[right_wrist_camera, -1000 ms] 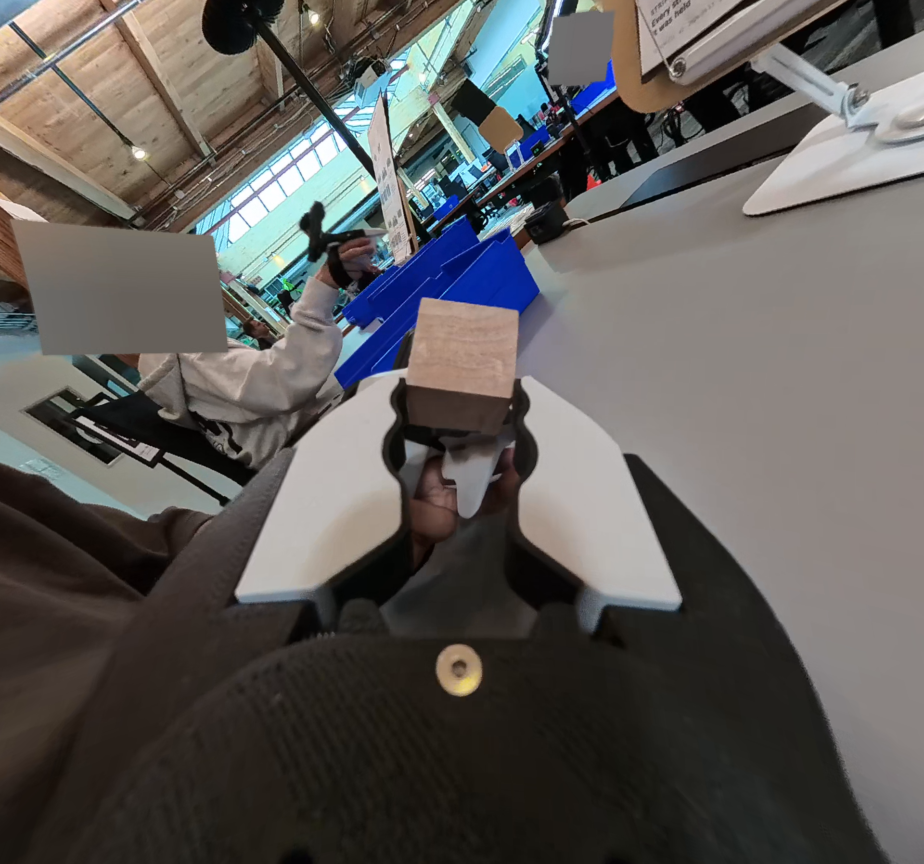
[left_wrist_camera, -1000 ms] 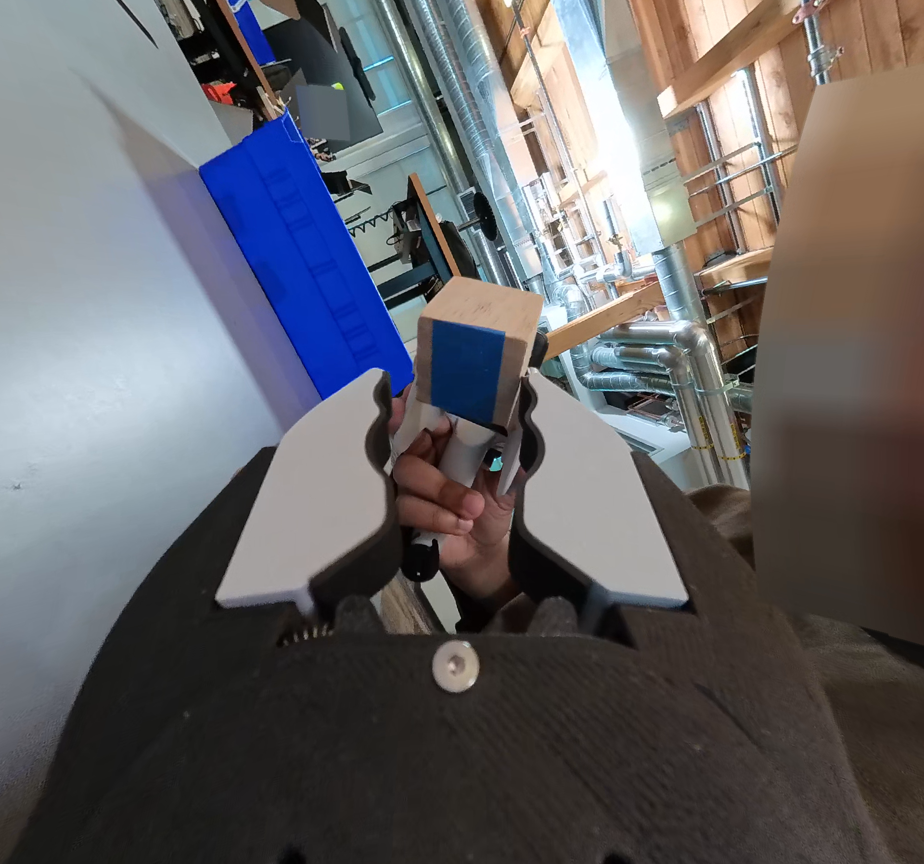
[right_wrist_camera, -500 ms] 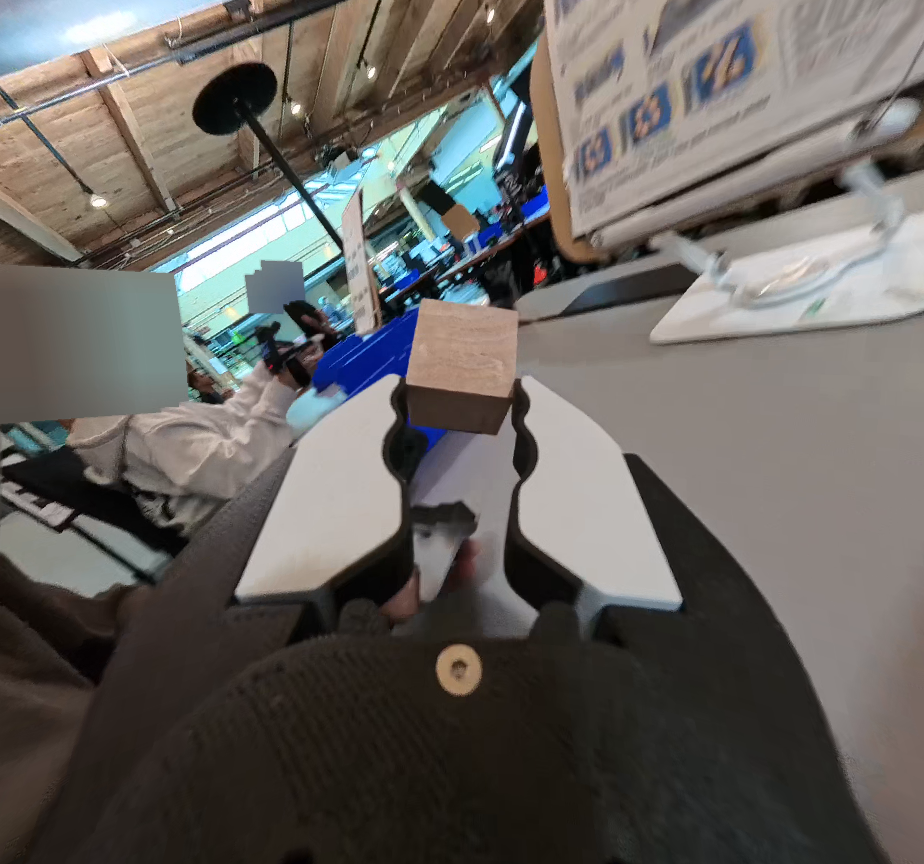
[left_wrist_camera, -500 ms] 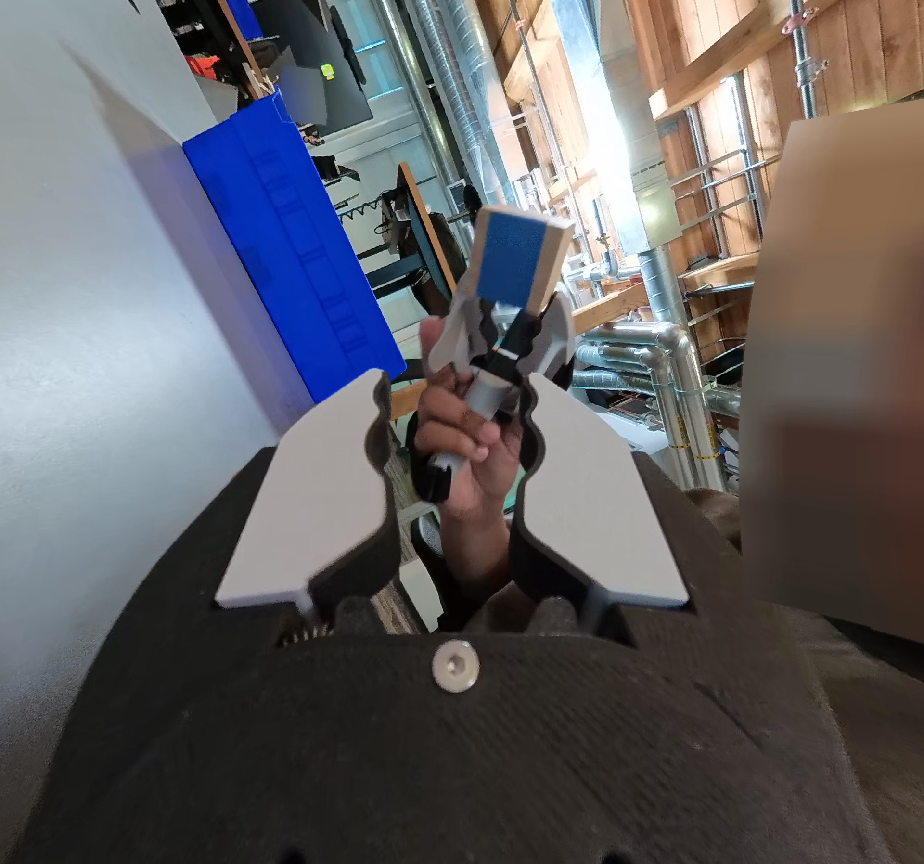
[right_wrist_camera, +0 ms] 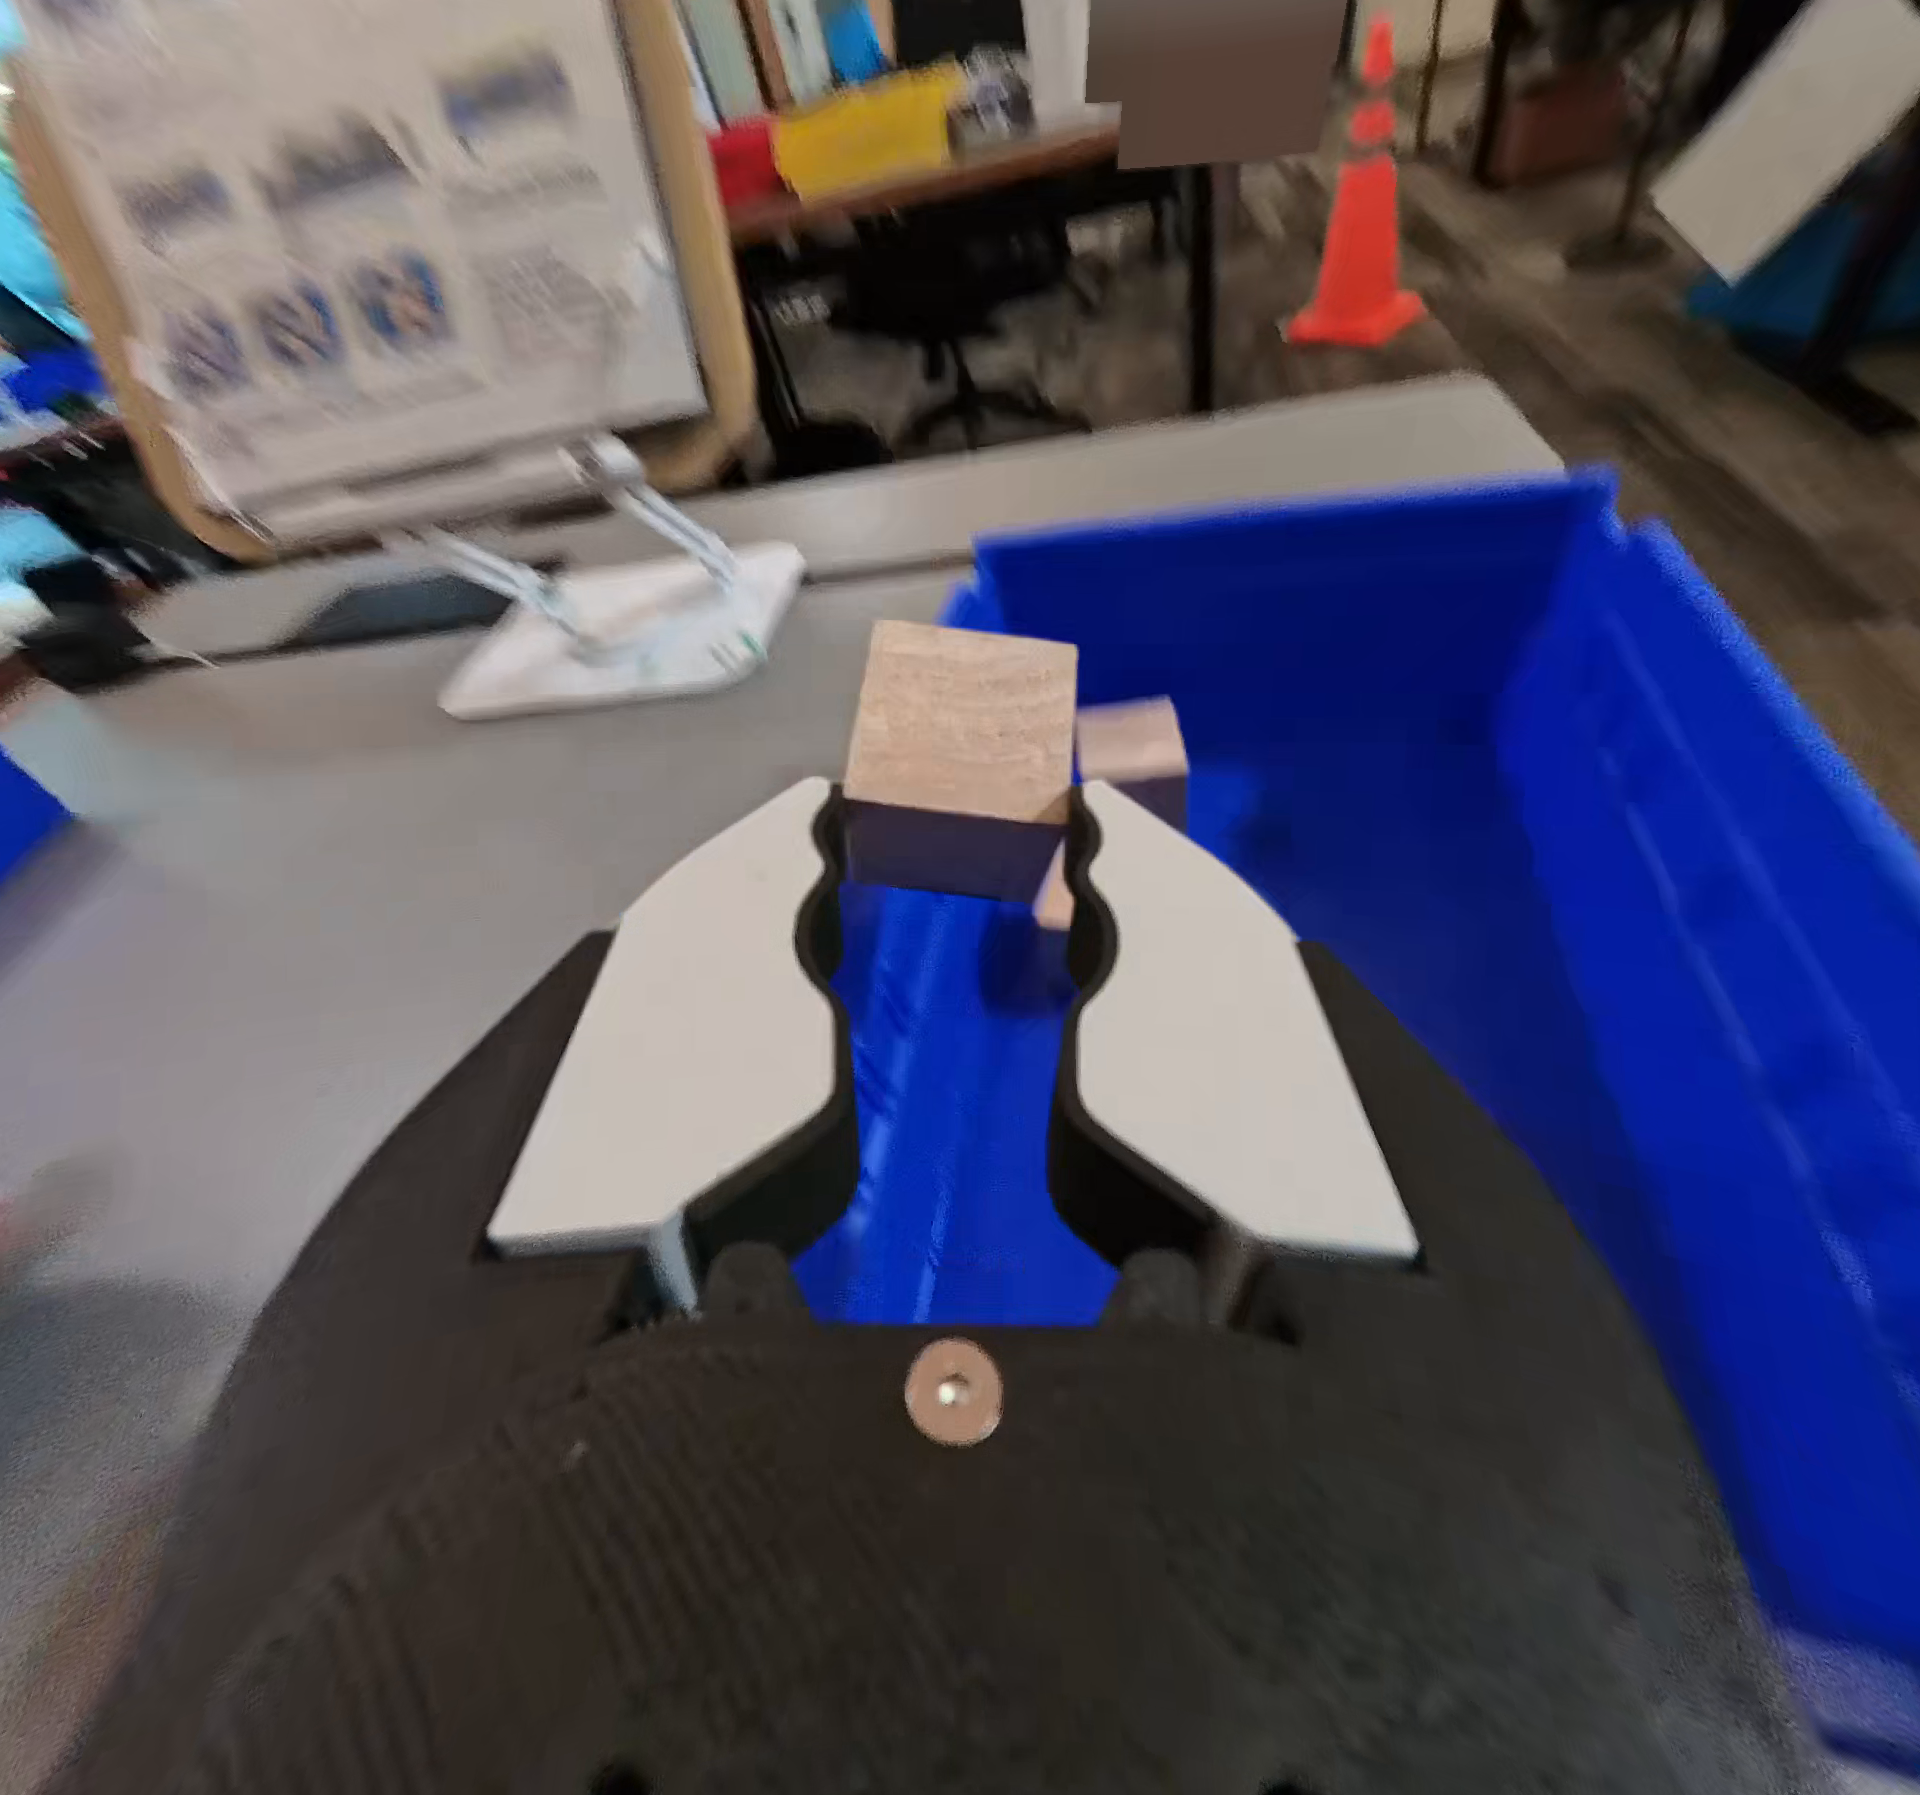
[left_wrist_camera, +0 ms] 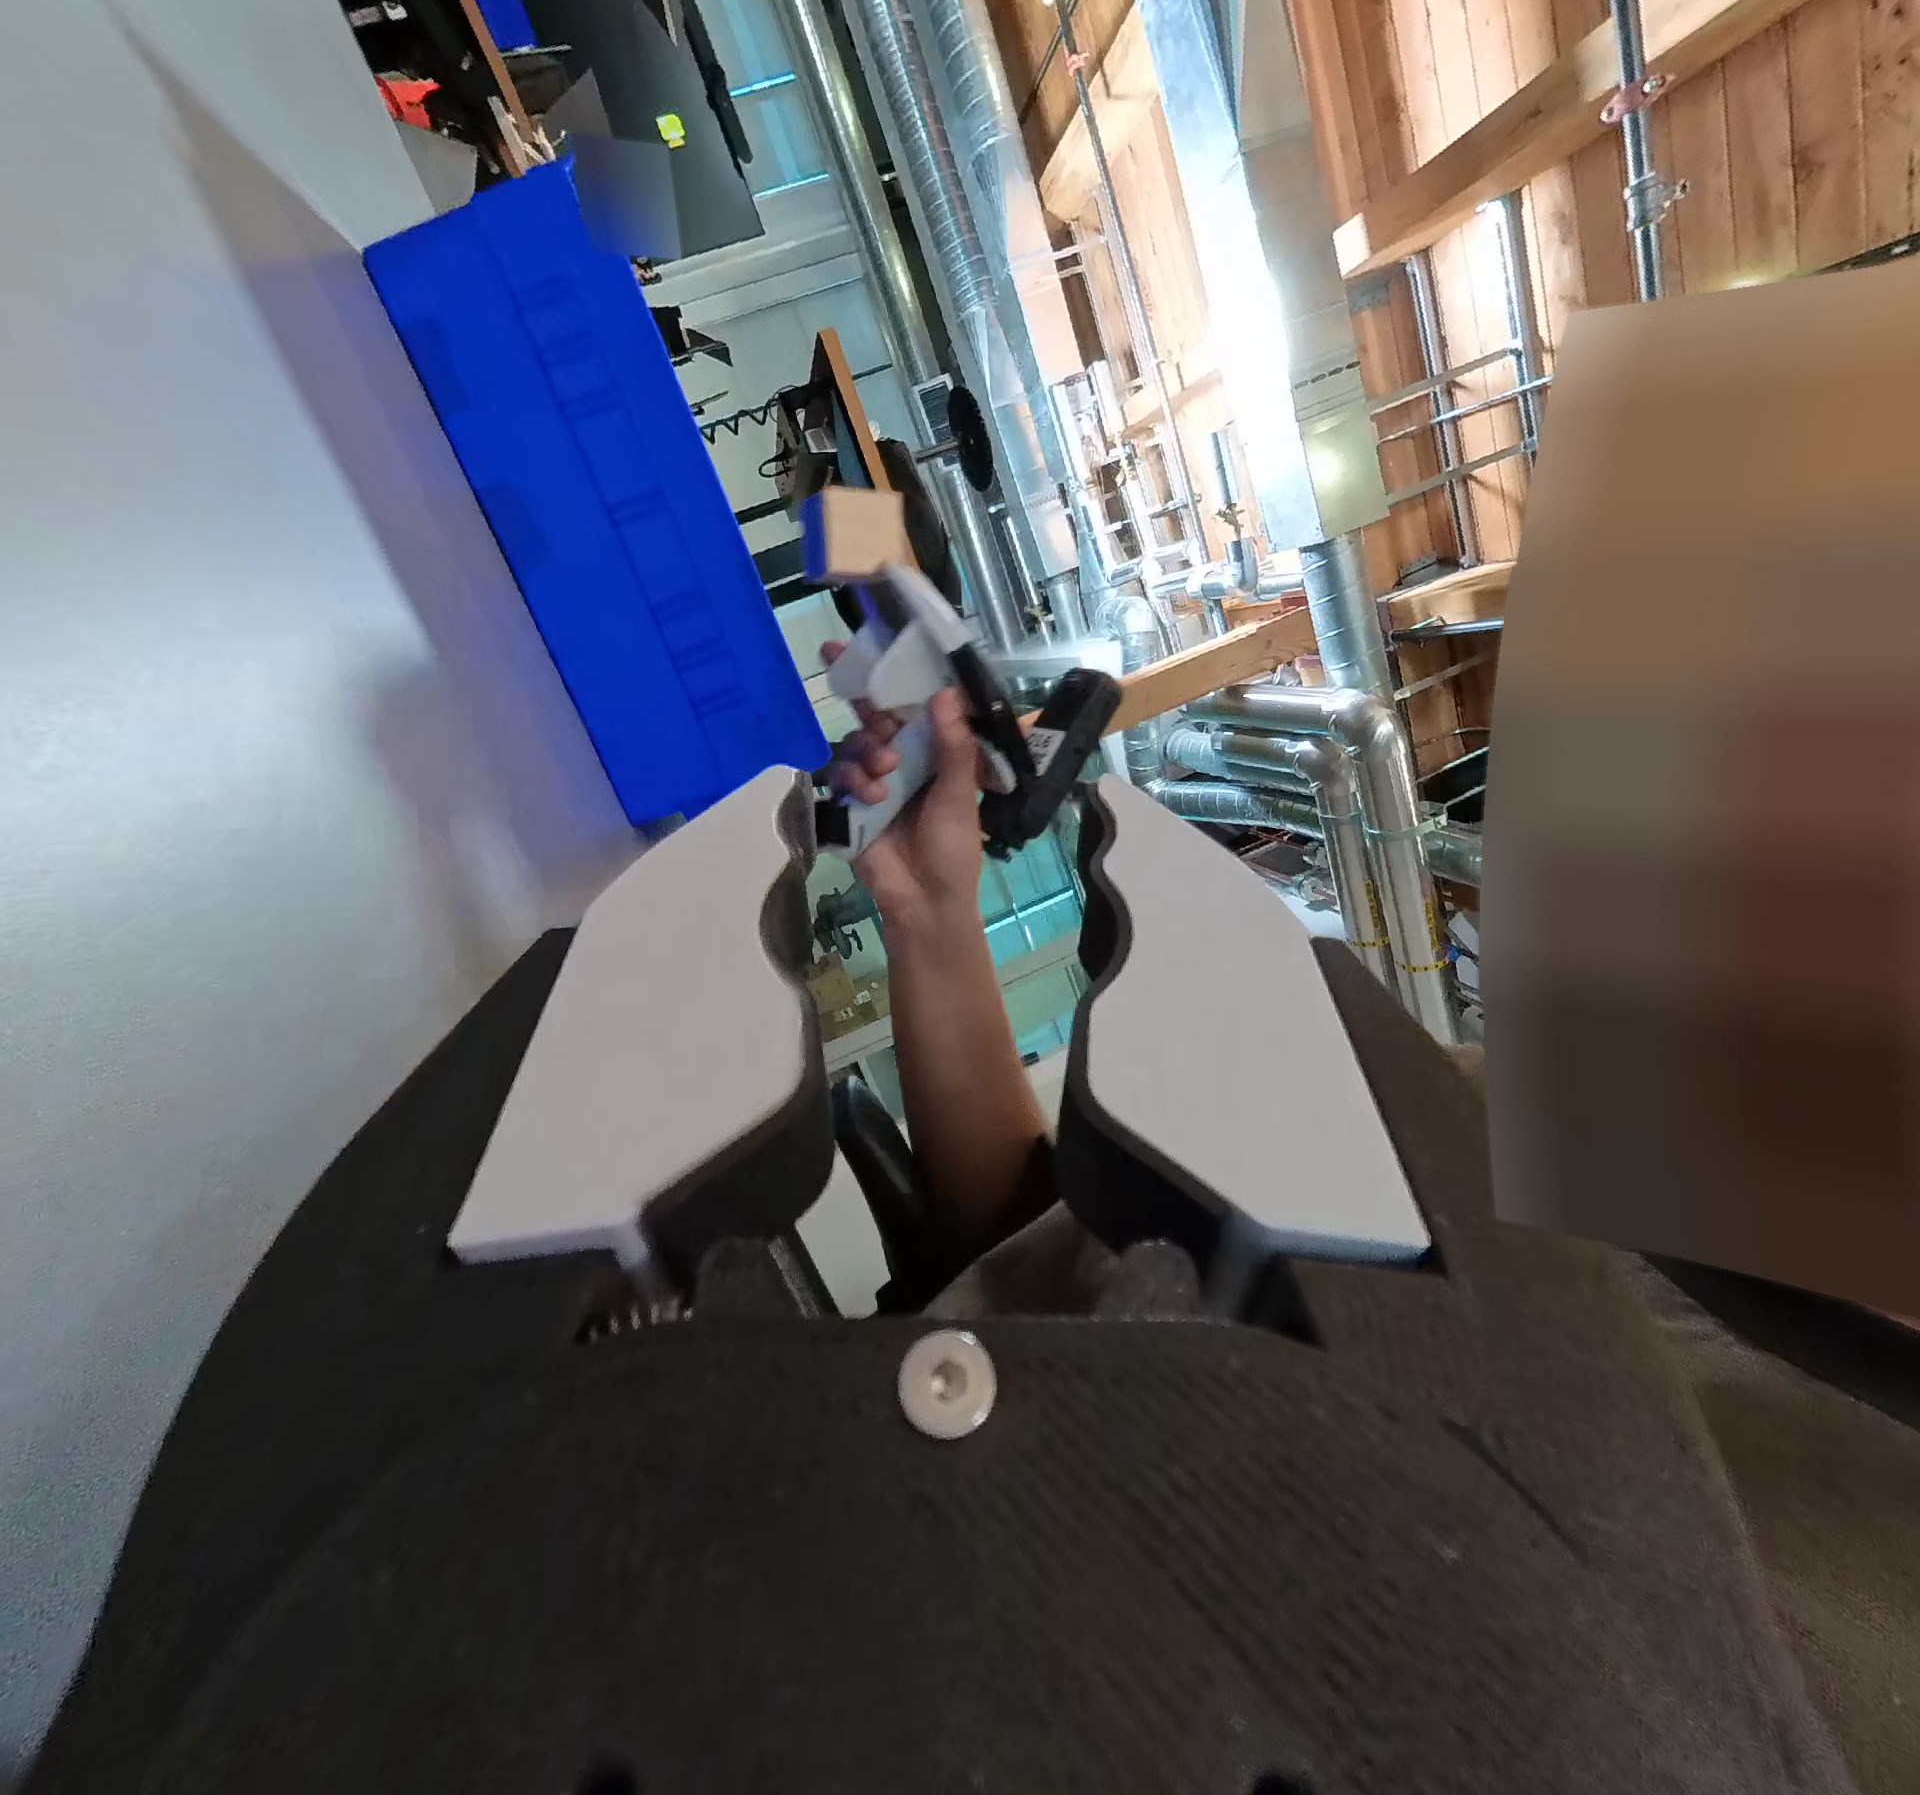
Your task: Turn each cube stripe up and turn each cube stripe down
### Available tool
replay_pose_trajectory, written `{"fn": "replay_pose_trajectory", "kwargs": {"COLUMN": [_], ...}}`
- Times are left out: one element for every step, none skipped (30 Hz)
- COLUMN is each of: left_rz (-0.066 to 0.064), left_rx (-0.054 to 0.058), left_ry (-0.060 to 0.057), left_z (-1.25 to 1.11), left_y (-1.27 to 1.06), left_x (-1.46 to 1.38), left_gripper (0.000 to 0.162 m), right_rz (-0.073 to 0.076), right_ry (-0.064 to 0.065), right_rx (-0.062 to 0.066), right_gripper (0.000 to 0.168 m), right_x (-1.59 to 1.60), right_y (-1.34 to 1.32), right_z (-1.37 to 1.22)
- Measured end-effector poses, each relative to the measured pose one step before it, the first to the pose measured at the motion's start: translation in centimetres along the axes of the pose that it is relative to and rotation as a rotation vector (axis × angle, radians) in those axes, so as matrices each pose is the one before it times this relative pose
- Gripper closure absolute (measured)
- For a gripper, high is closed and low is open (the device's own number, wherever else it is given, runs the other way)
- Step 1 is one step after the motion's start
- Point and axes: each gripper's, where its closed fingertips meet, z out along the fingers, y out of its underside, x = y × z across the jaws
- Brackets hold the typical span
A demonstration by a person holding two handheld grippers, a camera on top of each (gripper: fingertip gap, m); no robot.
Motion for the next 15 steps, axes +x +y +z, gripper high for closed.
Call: {"fn": "replay_pose_trajectory", "kwargs": {"left_rz": [-0.0053,-0.0063,-0.0061,-0.0044,-0.0021,-0.0004,-0.0014,-0.0032,-0.0054,-0.0070,-0.0079,-0.0082,-0.0072,-0.0051,-0.0023], "left_rx": [0.0032,0.0026,0.0022,0.0007,-0.0024,-0.0055,-0.0072,-0.0066,-0.0050,-0.0027,-0.0001,0.0013,0.0015,0.0012,0.0005], "left_ry": [-0.0022,-0.0012,0.0012,0.0029,0.0034,0.0031,0.0015,0.0014,0.0004,0.0004,0.0007,0.0016,0.0020,0.0019,0.0012], "left_z": [-0.025,0.003,0.034,0.070,0.108,0.128,0.133,0.114,0.074,0.043,0.016,-0.008,-0.013,-0.015,-0.023], "left_y": [-0.067,-0.053,-0.042,-0.036,0.001,0.044,0.083,0.096,0.119,0.098,0.060,0.032,0.019,-0.002,-0.016], "left_x": [-0.156,-0.123,-0.071,-0.025,-0.026,-0.023,-0.061,-0.069,-0.091,-0.093,-0.078,-0.056,-0.036,-0.004,0.007], "left_gripper": [0.113,0.113,0.113,0.113,0.114,0.114,0.113,0.114,0.113,0.114,0.114,0.114,0.114,0.114,0.114], "right_rz": [0.0020,-0.0017,-0.0069,-0.0152,-0.0249,-0.0305,-0.0300,-0.0268,-0.0177,-0.0074,0.0022,0.0089,0.0128,0.0152,0.0133], "right_ry": [0.0275,0.0165,0.0072,0.0103,0.0146,0.0193,0.0215,0.0154,0.0097,0.0011,-0.0047,-0.0062,-0.0072,-0.0052,-0.0019], "right_rx": [-0.0551,-0.0523,-0.0505,-0.0459,-0.0355,-0.0321,-0.0272,-0.0268,-0.0266,-0.0240,-0.0218,-0.0150,-0.0111,-0.0090,-0.0066], "right_gripper": [0.127,0.127,0.127,0.127,0.126,0.126,0.126,0.126,0.126,0.126,0.126,0.126,0.126,0.126,0.126], "right_x": [0.913,0.587,0.321,0.250,0.231,0.251,0.239,0.150,0.060,-0.041,-0.079,-0.041,-0.013,0.062,0.105], "right_y": [1.802,1.539,1.178,0.826,0.539,0.462,0.435,0.485,0.498,0.468,0.430,0.288,0.207,0.140,0.095], "right_z": [0.164,0.266,0.349,0.370,0.337,0.307,0.255,0.246,0.231,0.209,0.190,0.150,0.126,0.082,0.048]}}
